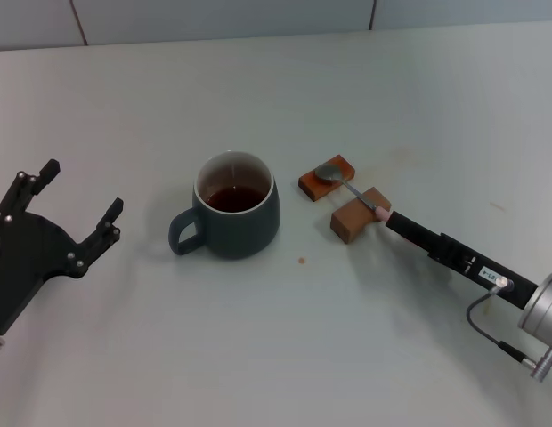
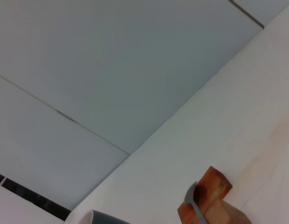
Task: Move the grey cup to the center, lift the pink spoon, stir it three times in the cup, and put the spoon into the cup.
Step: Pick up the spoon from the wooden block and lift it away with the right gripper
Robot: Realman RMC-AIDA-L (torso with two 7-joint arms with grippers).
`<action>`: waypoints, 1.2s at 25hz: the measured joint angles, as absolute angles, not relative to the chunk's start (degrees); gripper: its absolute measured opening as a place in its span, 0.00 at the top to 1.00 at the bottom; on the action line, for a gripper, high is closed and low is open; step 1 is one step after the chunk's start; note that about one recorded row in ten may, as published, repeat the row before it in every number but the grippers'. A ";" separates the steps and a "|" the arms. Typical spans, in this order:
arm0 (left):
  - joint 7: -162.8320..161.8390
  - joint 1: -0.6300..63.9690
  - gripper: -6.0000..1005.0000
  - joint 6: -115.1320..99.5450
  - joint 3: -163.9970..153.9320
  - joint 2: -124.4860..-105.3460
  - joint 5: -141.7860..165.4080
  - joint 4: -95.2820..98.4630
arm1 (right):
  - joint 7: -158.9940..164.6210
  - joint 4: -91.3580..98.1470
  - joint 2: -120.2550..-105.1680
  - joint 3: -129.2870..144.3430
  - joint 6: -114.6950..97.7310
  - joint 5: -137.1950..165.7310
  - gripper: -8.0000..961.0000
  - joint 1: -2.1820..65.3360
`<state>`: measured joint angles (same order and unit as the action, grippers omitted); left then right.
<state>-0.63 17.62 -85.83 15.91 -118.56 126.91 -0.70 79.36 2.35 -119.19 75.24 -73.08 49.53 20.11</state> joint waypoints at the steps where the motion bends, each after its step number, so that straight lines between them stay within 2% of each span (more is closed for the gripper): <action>1: -0.63 17.67 0.15 -85.84 15.91 -118.56 126.91 -0.70 | 79.39 2.30 -119.21 75.24 -72.94 49.61 0.55 20.29; 18: -0.61 17.84 0.15 -85.77 16.00 -118.56 126.91 -0.70 | 76.19 2.68 -119.27 74.82 -74.16 50.34 0.87 19.76; 30: -0.61 17.49 0.15 -86.32 15.99 -118.56 126.91 -0.71 | 71.58 8.90 -118.39 73.03 -88.44 50.40 0.87 15.21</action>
